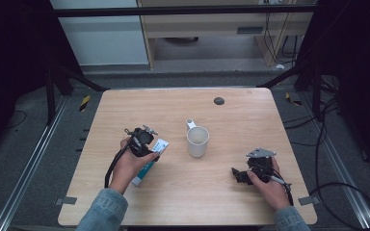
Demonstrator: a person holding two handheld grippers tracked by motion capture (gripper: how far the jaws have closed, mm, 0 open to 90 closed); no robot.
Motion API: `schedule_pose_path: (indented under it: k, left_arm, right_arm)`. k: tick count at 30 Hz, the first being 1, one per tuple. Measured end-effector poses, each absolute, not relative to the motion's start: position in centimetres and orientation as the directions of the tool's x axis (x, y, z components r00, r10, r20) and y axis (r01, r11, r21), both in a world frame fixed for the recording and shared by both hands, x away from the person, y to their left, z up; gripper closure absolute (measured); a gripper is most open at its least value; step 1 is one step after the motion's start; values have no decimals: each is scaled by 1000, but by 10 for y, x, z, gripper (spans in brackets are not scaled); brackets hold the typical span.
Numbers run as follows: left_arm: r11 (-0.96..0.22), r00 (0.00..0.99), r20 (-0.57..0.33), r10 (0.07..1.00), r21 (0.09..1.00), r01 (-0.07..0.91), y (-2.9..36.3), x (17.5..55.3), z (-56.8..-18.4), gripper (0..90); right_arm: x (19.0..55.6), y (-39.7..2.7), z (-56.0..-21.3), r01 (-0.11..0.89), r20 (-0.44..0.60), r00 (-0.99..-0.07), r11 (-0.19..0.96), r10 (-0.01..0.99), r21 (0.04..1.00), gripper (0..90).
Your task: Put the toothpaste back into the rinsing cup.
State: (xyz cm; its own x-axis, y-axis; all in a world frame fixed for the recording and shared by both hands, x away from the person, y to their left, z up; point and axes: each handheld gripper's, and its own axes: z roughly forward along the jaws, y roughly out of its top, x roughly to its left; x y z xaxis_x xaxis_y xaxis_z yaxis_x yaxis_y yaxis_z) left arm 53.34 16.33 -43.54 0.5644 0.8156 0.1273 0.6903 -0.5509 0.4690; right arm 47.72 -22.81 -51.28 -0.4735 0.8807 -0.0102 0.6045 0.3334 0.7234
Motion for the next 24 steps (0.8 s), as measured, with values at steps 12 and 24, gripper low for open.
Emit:
schedule_pose_path:
  k: [12, 24]
  left_arm:
    - [-536, 545, 110, 831, 421, 732, 155, 548, -452, 389]
    - [-517, 533, 78, 843, 391, 761, 152, 559, -463, 447]
  right_arm:
    - [477, -228, -513, 604, -10, -474, 334, 881, 723, 4]
    - [477, -228, -513, 605, -10, -473, 333, 881, 723, 4]
